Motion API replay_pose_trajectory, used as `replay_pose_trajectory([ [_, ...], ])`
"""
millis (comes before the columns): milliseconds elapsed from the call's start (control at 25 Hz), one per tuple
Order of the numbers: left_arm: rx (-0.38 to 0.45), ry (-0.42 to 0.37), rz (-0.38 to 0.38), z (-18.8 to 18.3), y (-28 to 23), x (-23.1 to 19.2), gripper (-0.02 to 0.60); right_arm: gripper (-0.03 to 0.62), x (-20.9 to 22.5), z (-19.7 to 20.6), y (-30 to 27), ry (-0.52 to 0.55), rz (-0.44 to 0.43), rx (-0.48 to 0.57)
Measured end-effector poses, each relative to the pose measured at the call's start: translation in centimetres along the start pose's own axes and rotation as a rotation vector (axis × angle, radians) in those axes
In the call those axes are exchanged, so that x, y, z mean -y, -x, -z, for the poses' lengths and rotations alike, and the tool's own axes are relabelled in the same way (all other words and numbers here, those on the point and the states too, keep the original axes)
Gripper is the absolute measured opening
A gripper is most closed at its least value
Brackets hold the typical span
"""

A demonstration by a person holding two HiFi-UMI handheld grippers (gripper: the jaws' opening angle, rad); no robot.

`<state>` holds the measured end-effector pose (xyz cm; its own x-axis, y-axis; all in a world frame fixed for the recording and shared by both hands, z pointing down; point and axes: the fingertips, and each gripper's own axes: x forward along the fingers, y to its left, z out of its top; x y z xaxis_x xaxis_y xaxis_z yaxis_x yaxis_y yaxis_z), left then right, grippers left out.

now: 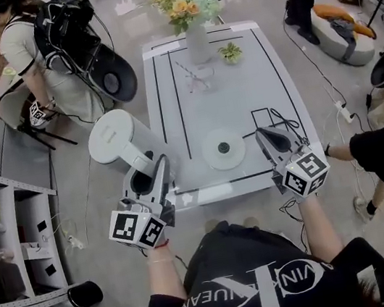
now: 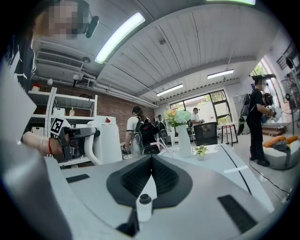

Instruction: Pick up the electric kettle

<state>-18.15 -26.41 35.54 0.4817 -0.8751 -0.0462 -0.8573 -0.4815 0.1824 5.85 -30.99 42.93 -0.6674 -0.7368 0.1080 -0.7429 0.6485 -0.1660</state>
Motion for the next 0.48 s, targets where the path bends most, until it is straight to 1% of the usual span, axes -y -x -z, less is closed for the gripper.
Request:
replay_pose_trajectory([
  [480, 0.001, -0.009, 0.028, -0.16, -0.56, 0.37, 0.137, -0.002, 0.46, -0.88, 0.19, 0.015, 0.018, 0.018],
])
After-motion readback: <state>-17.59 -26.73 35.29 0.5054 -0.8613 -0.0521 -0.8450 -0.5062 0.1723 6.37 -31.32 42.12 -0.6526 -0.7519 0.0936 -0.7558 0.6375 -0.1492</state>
